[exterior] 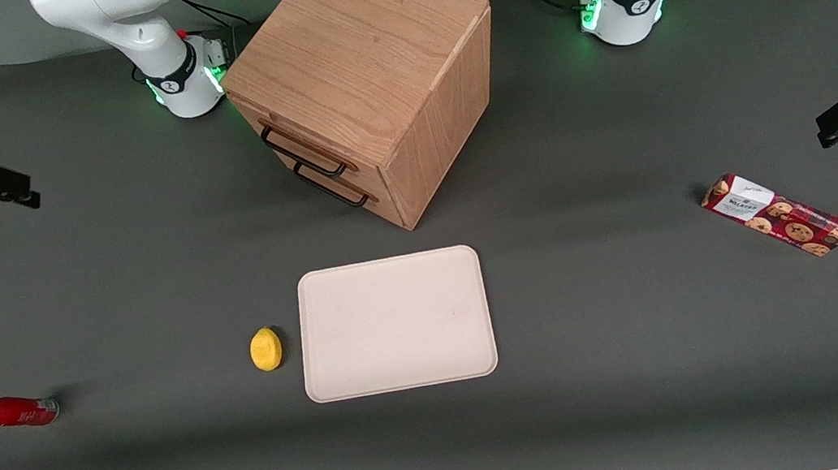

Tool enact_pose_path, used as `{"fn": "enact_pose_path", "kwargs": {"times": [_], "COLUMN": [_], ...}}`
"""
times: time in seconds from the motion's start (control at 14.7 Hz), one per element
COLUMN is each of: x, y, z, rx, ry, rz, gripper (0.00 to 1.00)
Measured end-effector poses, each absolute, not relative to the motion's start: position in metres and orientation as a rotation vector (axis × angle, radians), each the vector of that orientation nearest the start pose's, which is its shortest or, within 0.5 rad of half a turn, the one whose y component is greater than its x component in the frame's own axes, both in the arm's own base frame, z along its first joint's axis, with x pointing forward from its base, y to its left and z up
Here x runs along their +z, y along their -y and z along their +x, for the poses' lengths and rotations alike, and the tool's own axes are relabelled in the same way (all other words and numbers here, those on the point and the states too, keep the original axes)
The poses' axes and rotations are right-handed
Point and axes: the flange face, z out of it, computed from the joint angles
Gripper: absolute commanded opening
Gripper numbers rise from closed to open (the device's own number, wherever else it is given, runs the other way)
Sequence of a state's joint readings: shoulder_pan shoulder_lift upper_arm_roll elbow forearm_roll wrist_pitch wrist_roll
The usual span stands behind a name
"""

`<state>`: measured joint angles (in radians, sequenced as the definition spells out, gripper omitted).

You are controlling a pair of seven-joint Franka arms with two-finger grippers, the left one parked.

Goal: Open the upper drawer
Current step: 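Move the right gripper toward the upper drawer's black handle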

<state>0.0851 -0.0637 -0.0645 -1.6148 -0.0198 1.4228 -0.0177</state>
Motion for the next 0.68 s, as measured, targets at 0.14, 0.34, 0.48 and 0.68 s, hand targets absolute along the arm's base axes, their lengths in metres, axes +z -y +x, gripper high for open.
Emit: {"fn": "enact_pose_path", "kwargs": {"times": [0.14,0.34,0.48,0.68], "x": [0.627,0.625,0.623,0.623], "y": [-0.044,-0.092,-0.113,-0.144], "z": [0.514,0.503,0.496,0.487], "rx": [0.224,0.283,0.324,0.345], "ry": [0.183,0.329,0.385,0.495], "rz": [-3.148,-3.116,-3.037,-2.982], "gripper": [1.00,1.00,1.00,1.00]}}
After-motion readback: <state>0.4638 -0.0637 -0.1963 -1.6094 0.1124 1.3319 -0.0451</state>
